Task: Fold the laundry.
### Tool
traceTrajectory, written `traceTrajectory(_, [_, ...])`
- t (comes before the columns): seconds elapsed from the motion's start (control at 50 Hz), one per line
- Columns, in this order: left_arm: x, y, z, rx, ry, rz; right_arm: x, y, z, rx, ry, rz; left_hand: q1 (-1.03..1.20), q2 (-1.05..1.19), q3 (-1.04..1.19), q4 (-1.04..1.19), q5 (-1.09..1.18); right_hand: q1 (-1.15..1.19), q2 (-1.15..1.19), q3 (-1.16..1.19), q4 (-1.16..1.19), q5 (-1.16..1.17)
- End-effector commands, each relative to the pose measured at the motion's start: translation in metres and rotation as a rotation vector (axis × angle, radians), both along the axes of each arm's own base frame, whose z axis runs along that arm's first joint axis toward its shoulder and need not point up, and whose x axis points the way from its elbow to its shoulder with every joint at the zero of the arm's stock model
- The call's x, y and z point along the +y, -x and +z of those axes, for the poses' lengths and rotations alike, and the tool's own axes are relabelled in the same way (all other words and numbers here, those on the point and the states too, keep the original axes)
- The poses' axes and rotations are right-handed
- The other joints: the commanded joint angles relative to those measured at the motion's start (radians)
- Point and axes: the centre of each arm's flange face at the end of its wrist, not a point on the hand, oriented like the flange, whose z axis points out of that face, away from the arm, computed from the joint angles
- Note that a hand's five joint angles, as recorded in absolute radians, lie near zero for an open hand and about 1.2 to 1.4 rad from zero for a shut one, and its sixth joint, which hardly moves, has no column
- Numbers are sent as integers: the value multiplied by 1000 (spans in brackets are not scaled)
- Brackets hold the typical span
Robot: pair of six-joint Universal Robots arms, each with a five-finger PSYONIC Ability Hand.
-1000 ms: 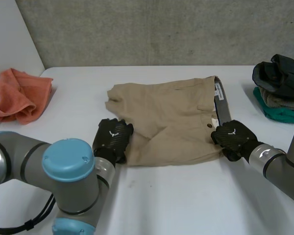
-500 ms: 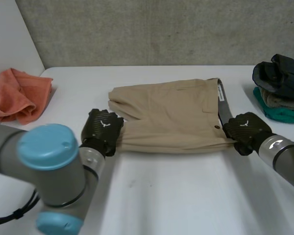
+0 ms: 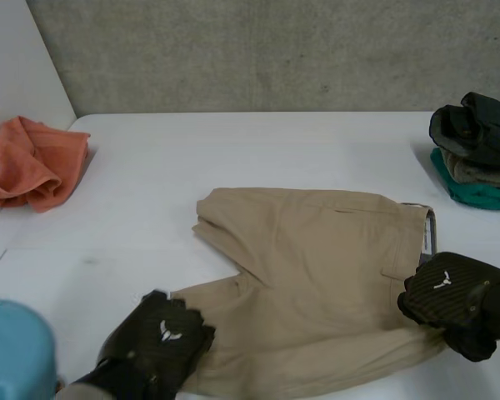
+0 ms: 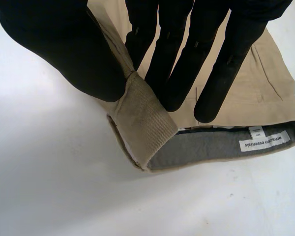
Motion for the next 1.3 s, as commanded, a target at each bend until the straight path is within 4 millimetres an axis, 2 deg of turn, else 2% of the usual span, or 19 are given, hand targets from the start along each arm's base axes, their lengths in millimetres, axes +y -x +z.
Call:
traceTrajectory(0.02, [-59,41,-7,122,132,53,-45,-4,-27,-47,65,-56,238,199,205,199,248,325,228,204,196,205])
traceTrajectory(0.12, [-132,79,-13,202,302,102,-94,-10,-36,-143,152,-139,238,199,205,199,248,325,228,204,196,205])
traceTrajectory(0.22, [-190,92,-23,180,425,167,-134,-15,-44,-181,246,-179,238,199,205,199,248,325,228,204,196,205])
traceTrajectory(0.28, [-200,87,-36,99,425,196,-142,-17,-50,-169,255,-190,238,199,205,199,248,325,228,204,196,205])
traceTrajectory(0.34, [-193,89,-40,83,401,184,-138,-19,-55,-159,241,-186,238,199,205,199,248,325,228,204,196,205])
traceTrajectory(0.44, [-200,93,-31,118,430,185,-152,-25,-44,-192,328,-165,238,199,205,199,248,325,228,204,196,205])
traceTrajectory(0.52, [-228,114,11,236,599,197,-191,-40,-13,-260,573,-141,238,199,205,199,248,325,228,204,196,205])
traceTrajectory(0.58, [-257,125,66,350,801,222,-212,-55,20,-326,774,-106,238,199,205,199,248,325,228,204,196,205])
traceTrajectory(0.6, [-264,124,85,389,864,230,-222,-64,49,-376,924,-86,238,199,205,199,248,325,228,204,196,205])
traceTrajectory(0.62, [-272,122,126,471,993,239,-226,-67,63,-403,1001,-77,238,199,205,199,248,325,228,204,196,205])
traceTrajectory(0.7, [-270,111,209,687,1244,244,-234,-76,125,-578,1335,-55,238,199,205,199,248,325,228,204,196,205])
traceTrajectory(0.78, [-256,98,249,801,1334,249,-227,-75,160,-725,1466,-65,238,199,205,199,248,325,228,204,196,205])
traceTrajectory(0.82, [-253,97,252,807,1329,246,-226,-72,165,-756,1449,-89,238,199,205,199,248,325,228,204,196,205])
traceTrajectory(0.96, [-262,98,185,655,1108,246,-224,-76,136,-728,1259,-108,238,199,205,199,248,325,228,204,196,205])
traceTrajectory(1.0, [-263,94,167,625,1056,245,-223,-80,114,-703,1176,-103,238,199,205,199,248,325,228,204,196,205])
traceTrajectory(1.04, [-265,88,134,568,969,248,-223,-82,95,-683,1113,-96,238,199,205,199,248,325,228,204,196,205])
traceTrajectory(1.12, [-262,85,76,486,837,243,-221,-91,35,-633,942,-86,238,199,205,199,248,325,228,204,196,205])
traceTrajectory(1.26, [-244,81,-32,330,599,226,-196,-103,-85,-479,594,-92,238,199,205,199,248,325,228,204,196,205])
traceTrajectory(1.3, [-235,80,-58,283,536,216,-191,-101,-97,-443,549,-93,238,199,205,199,248,325,228,204,196,205])
